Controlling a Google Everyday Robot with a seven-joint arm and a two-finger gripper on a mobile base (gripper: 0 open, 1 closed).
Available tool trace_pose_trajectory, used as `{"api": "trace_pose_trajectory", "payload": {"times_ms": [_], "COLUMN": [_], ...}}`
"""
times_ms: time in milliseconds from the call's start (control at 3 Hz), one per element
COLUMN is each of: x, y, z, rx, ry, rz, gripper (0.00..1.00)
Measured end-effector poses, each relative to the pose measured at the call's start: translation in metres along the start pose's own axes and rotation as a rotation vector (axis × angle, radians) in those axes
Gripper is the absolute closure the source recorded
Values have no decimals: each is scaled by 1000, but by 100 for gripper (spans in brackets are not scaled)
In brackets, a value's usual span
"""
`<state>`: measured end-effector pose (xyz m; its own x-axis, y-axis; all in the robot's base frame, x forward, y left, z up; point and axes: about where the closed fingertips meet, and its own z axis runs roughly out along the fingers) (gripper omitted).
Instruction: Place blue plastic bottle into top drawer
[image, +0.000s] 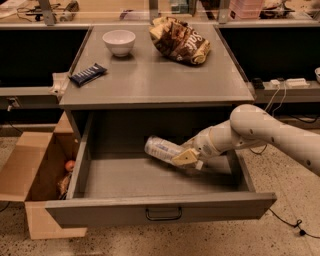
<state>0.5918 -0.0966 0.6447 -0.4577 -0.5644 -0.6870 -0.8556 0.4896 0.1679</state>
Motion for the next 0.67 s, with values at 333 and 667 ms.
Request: {"api": "trace_pose_trajectory", "payload": {"times_ms": [333,667], "x": [0,0], "y": [0,0], "z": [0,0], "rx": [0,0], "ry": [0,0], "rz": [0,0], "gripper": [53,23]}}
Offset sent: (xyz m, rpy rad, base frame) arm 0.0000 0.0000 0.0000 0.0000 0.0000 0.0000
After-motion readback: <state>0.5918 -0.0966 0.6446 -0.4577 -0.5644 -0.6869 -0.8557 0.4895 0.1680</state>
